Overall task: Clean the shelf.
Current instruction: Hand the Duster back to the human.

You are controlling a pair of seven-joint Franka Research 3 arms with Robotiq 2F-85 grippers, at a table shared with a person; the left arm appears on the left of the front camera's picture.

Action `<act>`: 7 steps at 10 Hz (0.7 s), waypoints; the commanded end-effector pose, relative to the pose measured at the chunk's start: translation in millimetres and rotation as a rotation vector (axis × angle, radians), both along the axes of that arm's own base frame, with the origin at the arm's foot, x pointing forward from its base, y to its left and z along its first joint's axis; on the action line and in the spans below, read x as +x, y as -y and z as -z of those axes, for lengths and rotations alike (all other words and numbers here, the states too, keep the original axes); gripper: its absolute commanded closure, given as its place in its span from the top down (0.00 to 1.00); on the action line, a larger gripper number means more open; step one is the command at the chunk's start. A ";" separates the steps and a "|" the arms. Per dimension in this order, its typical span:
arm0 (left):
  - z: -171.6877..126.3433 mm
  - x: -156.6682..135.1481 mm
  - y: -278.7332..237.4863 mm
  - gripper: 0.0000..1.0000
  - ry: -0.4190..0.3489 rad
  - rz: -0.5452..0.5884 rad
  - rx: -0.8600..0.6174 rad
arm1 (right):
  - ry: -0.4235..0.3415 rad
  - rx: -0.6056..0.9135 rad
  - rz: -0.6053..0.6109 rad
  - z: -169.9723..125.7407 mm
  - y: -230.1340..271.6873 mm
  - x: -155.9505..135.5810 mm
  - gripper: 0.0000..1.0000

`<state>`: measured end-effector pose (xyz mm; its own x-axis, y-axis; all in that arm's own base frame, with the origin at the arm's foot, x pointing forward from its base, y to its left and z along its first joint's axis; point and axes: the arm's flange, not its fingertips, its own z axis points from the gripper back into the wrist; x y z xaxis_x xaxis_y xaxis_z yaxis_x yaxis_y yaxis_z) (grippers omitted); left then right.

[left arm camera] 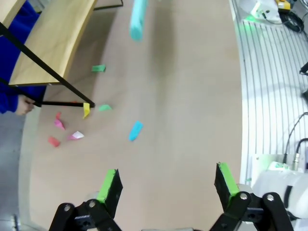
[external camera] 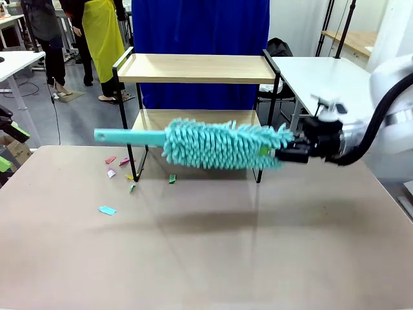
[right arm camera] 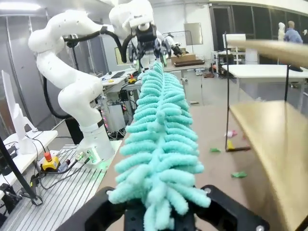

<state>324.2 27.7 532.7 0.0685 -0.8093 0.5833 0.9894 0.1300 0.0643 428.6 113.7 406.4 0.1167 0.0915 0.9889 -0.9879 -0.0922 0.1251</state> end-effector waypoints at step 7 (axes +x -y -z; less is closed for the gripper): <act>-1.2 0.8 -0.1 1.00 0.003 0.007 -0.012 | 0.155 0.015 0.560 -191.6 32.0 -24.4 0.17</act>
<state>324.3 27.7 532.9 0.0689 -0.8100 0.5823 0.9893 0.1306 0.0645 414.8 80.5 598.7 0.0090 0.0666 0.9977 -0.9464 0.3227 -0.0130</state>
